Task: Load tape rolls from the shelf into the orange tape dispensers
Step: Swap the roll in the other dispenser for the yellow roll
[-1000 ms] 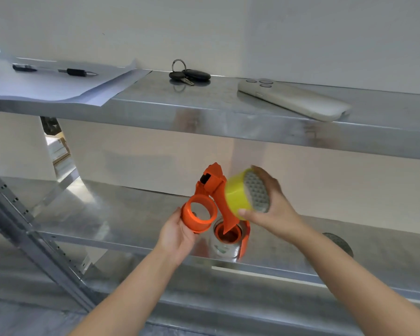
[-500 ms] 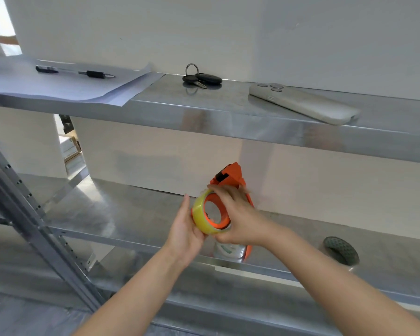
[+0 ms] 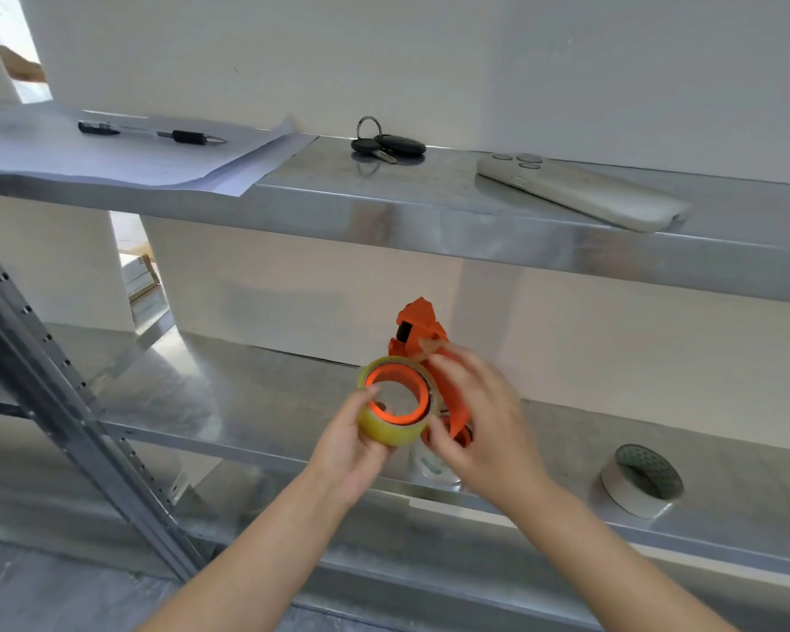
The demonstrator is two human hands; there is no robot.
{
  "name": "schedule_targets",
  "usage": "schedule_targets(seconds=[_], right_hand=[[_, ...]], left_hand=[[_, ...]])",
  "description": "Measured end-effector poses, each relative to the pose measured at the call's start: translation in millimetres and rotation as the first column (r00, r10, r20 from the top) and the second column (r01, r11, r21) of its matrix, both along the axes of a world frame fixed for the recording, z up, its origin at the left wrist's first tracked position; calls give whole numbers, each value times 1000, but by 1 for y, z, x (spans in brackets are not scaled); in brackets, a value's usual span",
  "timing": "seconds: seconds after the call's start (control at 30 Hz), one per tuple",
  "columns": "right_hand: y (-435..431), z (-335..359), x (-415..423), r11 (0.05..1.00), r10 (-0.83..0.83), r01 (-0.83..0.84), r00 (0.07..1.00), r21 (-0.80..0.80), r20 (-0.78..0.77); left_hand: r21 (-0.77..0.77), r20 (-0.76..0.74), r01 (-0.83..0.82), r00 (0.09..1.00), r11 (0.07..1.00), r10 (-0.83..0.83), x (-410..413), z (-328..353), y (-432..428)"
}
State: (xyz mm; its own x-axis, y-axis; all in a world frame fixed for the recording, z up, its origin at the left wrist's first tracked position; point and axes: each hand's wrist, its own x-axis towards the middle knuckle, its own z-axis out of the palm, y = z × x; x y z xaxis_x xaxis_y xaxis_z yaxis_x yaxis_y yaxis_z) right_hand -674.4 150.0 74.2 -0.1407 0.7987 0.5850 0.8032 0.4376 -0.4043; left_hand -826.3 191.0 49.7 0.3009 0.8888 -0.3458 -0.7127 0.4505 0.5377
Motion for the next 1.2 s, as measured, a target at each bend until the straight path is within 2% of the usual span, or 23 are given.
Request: schedule_targets(seconds=[0.03, 0.1, 0.17, 0.27, 0.37, 0.43, 0.53, 0.63, 0.67, 0.73, 0.8, 0.87, 0.9, 0.97, 1.03, 1.2], right_hand=[[-4, -8, 1, 996, -85, 77, 980, -49, -181], [-9, -21, -4, 956, -185, 39, 849, -291, -495], [-11, -35, -12, 929, -158, -101, 764, -357, -626], [-13, -39, -31, 928, -94, -182, 729, -324, -678], [-13, -40, -32, 927, -162, -143, 682, -348, -713], [-11, -43, -27, 911, -206, -153, 634, -382, -745], [-8, -50, -19, 882, -241, -210, 569, -422, -786], [-2, -46, -10, 859, -298, -195, 560, -473, -773], [1, -40, -5, 873, -301, -150, 583, -464, -755], [10, -28, 7, 925, -278, 21, 716, -379, -640], [22, -18, 22, 962, -238, 162, 892, -221, -383], [32, -9, 32, 972, -217, 207, 972, -112, -86], [36, -4, 35, 974, -219, 222, 973, -52, 69], [40, 6, 37, 977, -211, 193, 918, 86, 336], [43, 13, 37, 984, -163, 105, 854, 143, 493], [58, 34, 39, 992, 100, -125, 817, 6, 567]], left_hand=[[-12, 18, -16, 1000, 1000, 16, -1, 0, 0], [-22, 49, -33, 998, 999, 34, -1, -2, 1], [-21, 36, -15, 999, 1000, 15, 2, -1, 0], [2, 8, 49, 999, 999, -49, 8, -1, -3], [92, -81, 175, 982, 980, -168, 7, -8, -7], [144, -87, 240, 969, 960, -230, 5, -9, -10], [179, -69, 209, 977, 961, -200, 7, -6, -13], [227, -146, 204, 974, 952, -174, 9, -6, -13], [232, -183, 210, 968, 950, -170, 10, -6, -13], [226, -230, 221, 958, 949, -168, 10, -6, -13], [226, -256, 240, 950, 944, -181, 10, -8, -12], [236, -273, 263, 942, 935, -195, 10, -9, -13], [238, -283, 273, 938, 932, -202, 10, -10, -13], [236, -304, 291, 928, 927, -214, 9, -10, -13], [235, -316, 307, 922, 922, -226, 8, -11, -14], [207, -432, 364, 867, 908, -249, 6, -15, -18]])
